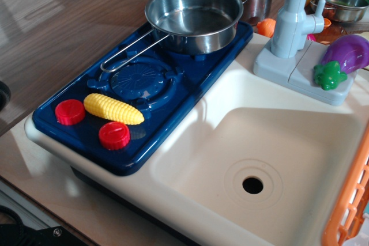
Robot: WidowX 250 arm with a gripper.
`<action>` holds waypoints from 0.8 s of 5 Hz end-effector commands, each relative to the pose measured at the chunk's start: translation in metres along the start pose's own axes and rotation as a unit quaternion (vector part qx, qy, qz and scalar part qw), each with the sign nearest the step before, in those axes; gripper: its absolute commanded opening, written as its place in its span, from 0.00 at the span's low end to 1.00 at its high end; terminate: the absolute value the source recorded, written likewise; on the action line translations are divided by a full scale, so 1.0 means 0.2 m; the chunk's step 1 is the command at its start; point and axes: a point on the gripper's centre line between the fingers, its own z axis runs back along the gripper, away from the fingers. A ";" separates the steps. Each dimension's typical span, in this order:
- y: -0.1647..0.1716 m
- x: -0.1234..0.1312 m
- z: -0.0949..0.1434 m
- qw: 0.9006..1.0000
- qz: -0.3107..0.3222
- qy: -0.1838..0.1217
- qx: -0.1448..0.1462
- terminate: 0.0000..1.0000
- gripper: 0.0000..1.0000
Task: Put pan from stove to sink
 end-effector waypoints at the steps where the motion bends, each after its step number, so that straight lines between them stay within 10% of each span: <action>1: 0.00 0.00 0.00 1.000 0.000 0.000 0.000 0.00 1.00; 4: 0.16 -0.02 0.05 1.000 -0.005 0.017 0.023 0.00 1.00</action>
